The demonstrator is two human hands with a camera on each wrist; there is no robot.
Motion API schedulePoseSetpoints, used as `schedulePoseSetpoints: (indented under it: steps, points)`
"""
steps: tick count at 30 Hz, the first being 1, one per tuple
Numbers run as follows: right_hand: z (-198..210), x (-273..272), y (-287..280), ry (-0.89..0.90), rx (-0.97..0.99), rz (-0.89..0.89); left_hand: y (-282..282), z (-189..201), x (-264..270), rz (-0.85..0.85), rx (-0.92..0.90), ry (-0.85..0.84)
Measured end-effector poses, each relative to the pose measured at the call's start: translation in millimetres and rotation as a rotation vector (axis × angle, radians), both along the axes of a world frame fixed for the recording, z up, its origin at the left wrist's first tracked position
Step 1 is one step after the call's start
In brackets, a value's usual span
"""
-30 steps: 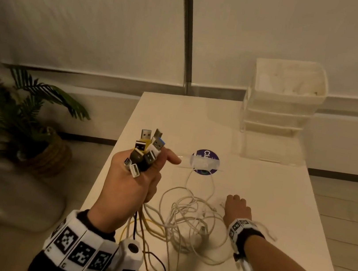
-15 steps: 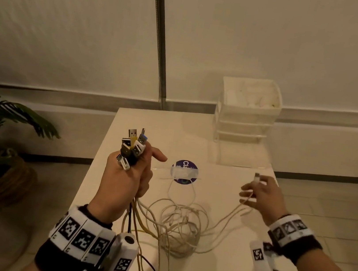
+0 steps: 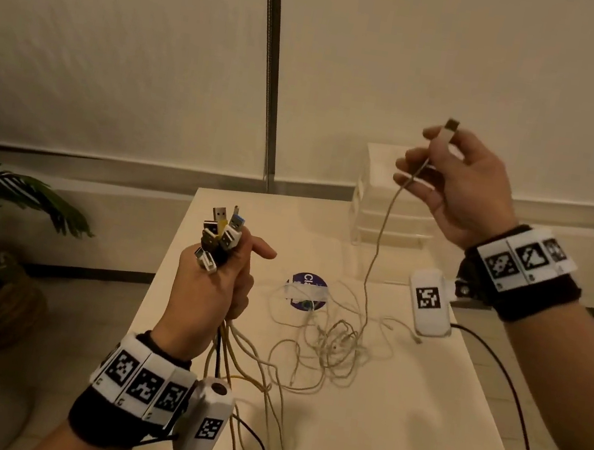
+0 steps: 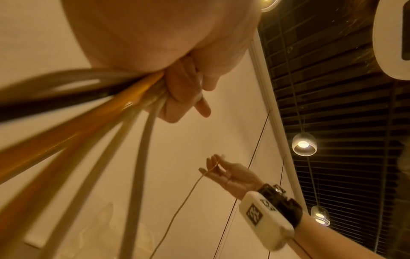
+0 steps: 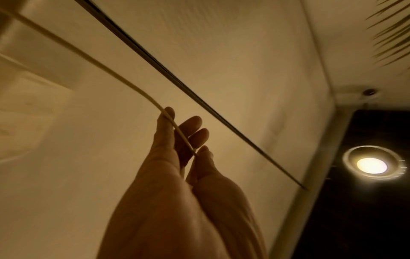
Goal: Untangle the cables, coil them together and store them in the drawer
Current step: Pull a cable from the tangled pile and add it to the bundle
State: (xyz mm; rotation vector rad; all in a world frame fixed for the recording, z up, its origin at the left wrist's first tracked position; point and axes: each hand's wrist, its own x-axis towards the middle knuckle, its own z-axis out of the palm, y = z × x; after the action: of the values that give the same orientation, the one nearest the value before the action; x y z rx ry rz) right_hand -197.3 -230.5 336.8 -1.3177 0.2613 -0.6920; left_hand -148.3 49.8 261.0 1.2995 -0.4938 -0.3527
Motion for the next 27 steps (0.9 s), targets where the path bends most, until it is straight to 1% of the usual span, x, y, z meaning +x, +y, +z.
schedulePoseSetpoints:
  steps: [5,7,8,10,13,14,15,18,20,22,25,27]
  points:
    - [66.9,-1.2,10.2,-0.137,-0.173,-0.011,9.5,0.5,-2.2,0.005,-0.031,-0.005]
    - [80.8,-5.9,11.4,-0.186,-0.234,-0.013,11.9,0.9,-4.6,0.008,-0.038,-0.012]
    - [80.9,-8.2,12.9,-0.187,-0.260,0.001,12.7,0.9,-5.9,0.010,-0.046,-0.014]
    - [65.9,-12.5,18.6,-0.132,-0.331,0.038,13.5,0.8,-8.3,0.013,-0.067,-0.010]
    - [17.4,-20.1,30.5,0.077,-0.510,0.139,12.0,-0.4,-13.0,0.028,-0.061,-0.006]
    - [0.5,-24.2,35.4,0.137,-0.534,0.177,10.3,-0.3,-14.8,0.036,-0.050,-0.006]
    - [-15.1,-28.3,40.7,0.165,-0.518,0.208,7.6,-0.2,-16.1,0.044,-0.045,-0.004]
    - [-46.1,-40.9,64.1,0.155,-0.328,0.209,-2.6,1.3,-21.2,0.066,-0.056,0.031]
    - [-52.4,-48.1,83.9,0.155,-0.209,0.177,-9.6,3.4,-25.2,0.070,-0.063,0.063]
    - [-54.4,-53.6,104.3,0.145,-0.135,0.184,-16.1,5.7,-30.1,0.043,-0.062,0.093]
    - [-55.9,-57.1,129.3,0.131,-0.189,0.196,-25.6,6.4,-36.7,-0.018,-0.049,0.123]
    - [-59.0,-57.4,139.5,0.127,-0.251,0.186,-29.0,5.0,-39.8,-0.063,-0.030,0.104]
